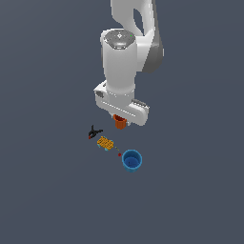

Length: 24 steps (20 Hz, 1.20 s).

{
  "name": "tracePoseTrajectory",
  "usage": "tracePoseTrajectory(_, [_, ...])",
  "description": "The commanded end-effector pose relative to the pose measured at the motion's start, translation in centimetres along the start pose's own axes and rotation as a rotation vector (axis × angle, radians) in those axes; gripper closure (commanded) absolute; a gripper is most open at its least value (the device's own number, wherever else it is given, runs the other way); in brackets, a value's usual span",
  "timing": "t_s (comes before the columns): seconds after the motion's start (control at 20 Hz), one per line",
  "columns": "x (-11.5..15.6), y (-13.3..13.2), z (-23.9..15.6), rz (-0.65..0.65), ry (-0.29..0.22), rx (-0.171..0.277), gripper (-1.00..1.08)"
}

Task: Pick up a designated object from a clutter of objects.

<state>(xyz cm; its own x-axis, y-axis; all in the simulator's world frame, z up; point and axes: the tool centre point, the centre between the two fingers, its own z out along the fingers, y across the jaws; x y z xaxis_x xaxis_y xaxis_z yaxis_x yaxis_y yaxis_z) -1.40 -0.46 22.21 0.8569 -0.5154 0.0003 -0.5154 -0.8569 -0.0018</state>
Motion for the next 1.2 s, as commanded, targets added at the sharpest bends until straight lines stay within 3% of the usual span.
tracePoseTrajectory(0.0, [1.0, 0.0, -2.4, 0.000, 0.000, 0.000, 1.08])
tracePoseTrajectory(0.65, [6.2, -0.1, -13.4, 0.000, 0.000, -0.001, 1.08])
tracePoseTrajectory(1.15, [9.0, -0.3, -18.9, 0.000, 0.000, -0.002, 1.08])
